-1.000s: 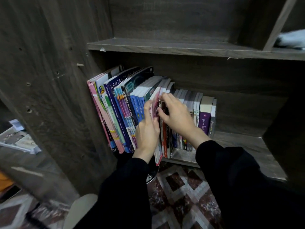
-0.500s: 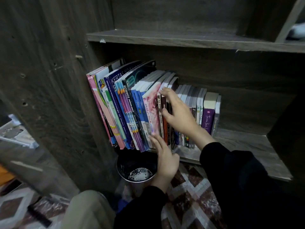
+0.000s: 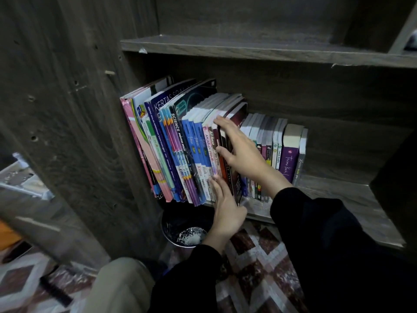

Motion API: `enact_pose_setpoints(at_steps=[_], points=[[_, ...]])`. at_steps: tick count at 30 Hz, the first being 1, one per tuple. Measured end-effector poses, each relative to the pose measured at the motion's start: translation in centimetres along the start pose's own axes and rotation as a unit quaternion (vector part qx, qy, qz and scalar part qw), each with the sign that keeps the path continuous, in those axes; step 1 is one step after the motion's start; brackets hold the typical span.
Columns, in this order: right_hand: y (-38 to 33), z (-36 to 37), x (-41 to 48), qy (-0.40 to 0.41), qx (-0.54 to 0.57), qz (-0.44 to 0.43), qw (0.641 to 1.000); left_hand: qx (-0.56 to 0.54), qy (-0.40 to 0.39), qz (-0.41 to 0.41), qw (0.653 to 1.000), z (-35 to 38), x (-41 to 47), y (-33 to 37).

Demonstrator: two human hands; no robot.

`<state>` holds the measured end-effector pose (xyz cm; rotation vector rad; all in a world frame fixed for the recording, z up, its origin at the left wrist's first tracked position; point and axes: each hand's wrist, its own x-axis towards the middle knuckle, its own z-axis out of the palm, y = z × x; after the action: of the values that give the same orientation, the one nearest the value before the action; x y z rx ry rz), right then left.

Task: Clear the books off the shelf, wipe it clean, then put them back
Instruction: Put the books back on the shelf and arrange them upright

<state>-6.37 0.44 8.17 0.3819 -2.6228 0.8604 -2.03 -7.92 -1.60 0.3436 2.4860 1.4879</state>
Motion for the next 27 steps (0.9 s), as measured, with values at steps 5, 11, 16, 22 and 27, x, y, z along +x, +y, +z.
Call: enact_pose_setpoints(at_steps=[5, 11, 16, 22, 27], points=[[-0.6, -0.9, 0.5, -0.010, -0.067, -0.020, 0.998, 0.025, -0.039, -0.016, 0.999, -2.6, -1.0, 0.4], [-1.6, -0.5, 0.9, 0.011, -0.149, -0.020, 0.989, 0.050, 0.194, 0.066, 0.977, -7.7, -1.2, 2.9], [-2.2, 0.6, 0.8, 0.044, -0.167, 0.000, 0.985, 0.121, 0.327, 0.152, 0.925, -11.8, 0.0, 5.1], [-2.6, 0.9, 0.8, 0.055, -0.177, 0.012, 0.983, 0.081, 0.386, 0.089, 0.915, -14.1, 1.0, 3.7], [-2.8, 1.1, 1.5, 0.063, -0.173, 0.011, 0.983, 0.083, 0.315, 0.108, 0.939, -12.9, 2.0, 2.5]])
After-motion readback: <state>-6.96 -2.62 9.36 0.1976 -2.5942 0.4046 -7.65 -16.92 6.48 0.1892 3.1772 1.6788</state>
